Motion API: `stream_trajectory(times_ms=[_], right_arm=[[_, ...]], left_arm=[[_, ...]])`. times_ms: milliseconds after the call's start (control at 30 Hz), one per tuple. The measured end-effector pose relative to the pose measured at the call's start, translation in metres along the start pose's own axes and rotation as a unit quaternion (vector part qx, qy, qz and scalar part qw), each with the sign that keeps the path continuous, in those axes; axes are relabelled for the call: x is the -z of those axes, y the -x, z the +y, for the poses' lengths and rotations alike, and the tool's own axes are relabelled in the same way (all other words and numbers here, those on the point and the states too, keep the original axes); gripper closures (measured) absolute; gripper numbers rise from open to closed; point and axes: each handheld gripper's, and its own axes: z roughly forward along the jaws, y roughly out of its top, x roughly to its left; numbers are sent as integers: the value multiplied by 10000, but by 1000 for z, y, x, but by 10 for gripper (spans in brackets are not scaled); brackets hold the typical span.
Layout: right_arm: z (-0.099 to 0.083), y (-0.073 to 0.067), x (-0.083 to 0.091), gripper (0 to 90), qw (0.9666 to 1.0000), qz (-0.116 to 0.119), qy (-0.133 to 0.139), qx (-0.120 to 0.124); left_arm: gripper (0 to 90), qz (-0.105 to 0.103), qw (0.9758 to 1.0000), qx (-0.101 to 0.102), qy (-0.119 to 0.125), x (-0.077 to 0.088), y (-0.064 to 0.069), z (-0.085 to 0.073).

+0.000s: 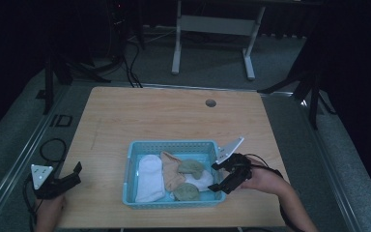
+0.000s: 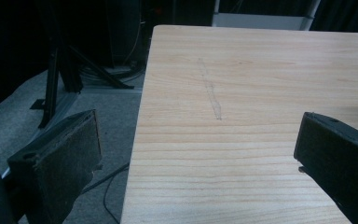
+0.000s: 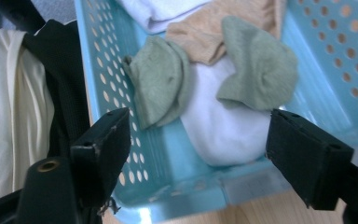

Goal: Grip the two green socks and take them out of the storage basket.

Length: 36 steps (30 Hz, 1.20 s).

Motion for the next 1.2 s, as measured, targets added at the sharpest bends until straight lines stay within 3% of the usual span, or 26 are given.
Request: stream_trajectory(times_ms=[167,300,533,767,967,1200], right_arm=[[7,-2,-11,333,9997,72,-131,170],[11,-2,-18,373,9995,123,-220,215],[22,-6,-39,461,9972,223,-508,502],[32,-5,-52,467,9968,204,-585,504],[40,-6,-62,582,9952,264,-775,529],[44,-7,-72,592,9933,286,-960,579]], left_arm=[[3,2,10000,-4,-1,0,0,0],[3,2,10000,-4,1,0,0,0],[3,9,10000,-3,-15,0,0,0],[3,1,10000,-4,-6,0,0,0],[3,12,10000,-21,-27,0,0,0],[3,2,10000,-22,-15,0,0,0]])
